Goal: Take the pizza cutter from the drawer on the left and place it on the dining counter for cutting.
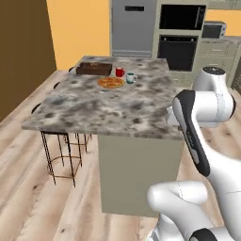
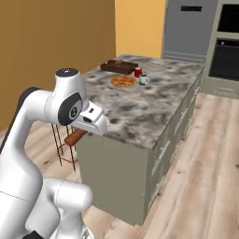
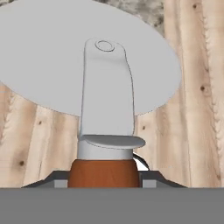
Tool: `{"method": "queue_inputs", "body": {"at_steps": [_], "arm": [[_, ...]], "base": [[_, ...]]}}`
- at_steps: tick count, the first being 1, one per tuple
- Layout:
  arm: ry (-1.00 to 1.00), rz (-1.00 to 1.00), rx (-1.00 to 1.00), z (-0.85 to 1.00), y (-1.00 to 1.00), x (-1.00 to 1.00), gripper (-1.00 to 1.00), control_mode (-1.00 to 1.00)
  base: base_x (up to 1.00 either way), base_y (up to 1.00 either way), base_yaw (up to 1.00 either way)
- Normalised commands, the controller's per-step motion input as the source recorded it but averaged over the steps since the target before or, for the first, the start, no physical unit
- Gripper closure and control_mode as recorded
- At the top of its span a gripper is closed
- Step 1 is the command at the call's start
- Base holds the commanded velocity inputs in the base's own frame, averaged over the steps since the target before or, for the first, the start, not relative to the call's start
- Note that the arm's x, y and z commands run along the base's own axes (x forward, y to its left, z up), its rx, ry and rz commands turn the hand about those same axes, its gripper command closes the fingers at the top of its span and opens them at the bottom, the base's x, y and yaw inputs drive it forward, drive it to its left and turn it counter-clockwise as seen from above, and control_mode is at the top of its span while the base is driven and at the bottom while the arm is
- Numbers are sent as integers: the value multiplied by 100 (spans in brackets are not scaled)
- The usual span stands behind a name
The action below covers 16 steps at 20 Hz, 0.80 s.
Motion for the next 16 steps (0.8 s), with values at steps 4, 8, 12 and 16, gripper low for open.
{"method": "queue_inputs", "body": {"at_steps": [4,8,12,16], "arm": [[0,0,0,0,0,0,100,100],[0,0,0,0,0,0,100,100],[0,0,0,0,0,0,100,100],[0,0,0,0,0,0,100,100]], "base": [[-3,100,-26],[-2,100,-18],[0,100,-18],[0,100,-21]]}}
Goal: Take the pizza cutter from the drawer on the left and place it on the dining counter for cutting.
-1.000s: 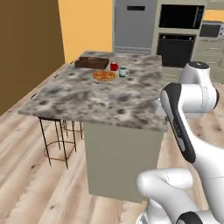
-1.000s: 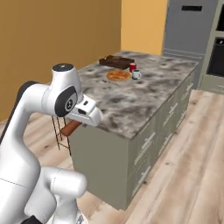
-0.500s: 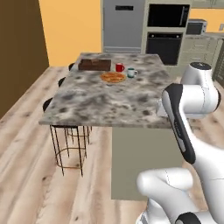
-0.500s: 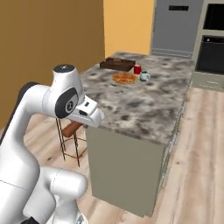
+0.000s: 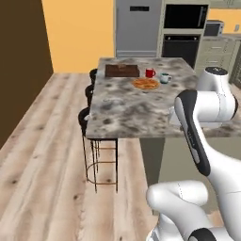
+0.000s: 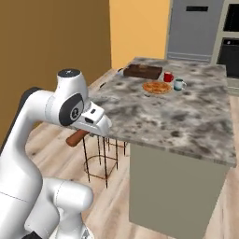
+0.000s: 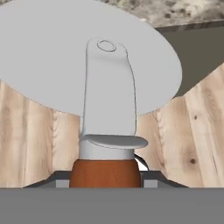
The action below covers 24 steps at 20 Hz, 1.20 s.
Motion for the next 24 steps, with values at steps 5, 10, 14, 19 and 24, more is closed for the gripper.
{"method": "queue_inputs", "body": {"at_steps": [5,10,14,19,24], "arm": [[0,0,0,0,0,0,100,100],[0,0,0,0,0,0,100,100],[0,0,0,0,0,0,100,100],[0,0,0,0,0,0,100,100],[0,0,0,0,0,0,100,100]], "base": [[0,100,-36],[1,100,-52],[4,100,-60],[5,100,-59],[5,100,-59]]}}
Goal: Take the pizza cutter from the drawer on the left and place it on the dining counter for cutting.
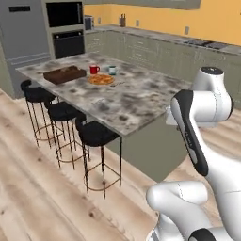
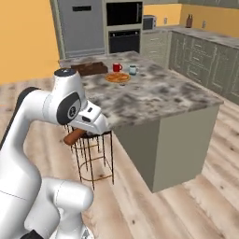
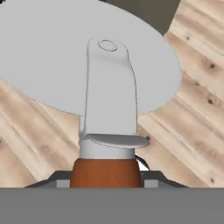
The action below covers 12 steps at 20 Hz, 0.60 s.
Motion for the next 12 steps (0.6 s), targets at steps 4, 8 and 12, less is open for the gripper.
{"method": "queue_inputs", "body": {"at_steps": [4,8,12], "arm": [[0,0,0,0,0,0,100,100],[0,0,0,0,0,0,100,100],[0,0,0,0,0,0,100,100]], "base": [[6,100,-58],[9,100,-55],[19,100,-49]]}}
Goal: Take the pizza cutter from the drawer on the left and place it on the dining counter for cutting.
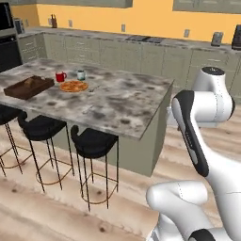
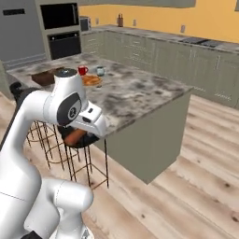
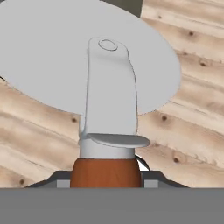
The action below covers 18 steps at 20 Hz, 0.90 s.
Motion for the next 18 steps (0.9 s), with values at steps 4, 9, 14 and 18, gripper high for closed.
{"method": "queue_inputs", "body": {"at_steps": [4,9,14,18], "arm": [[0,0,0,0,0,0,100,100],[0,0,0,0,0,0,100,100],[0,0,0,0,0,0,100,100],[0,0,0,0,0,0,100,100]], "base": [[24,100,-44],[28,100,-41],[5,100,-38],[-5,100,-37]]}}
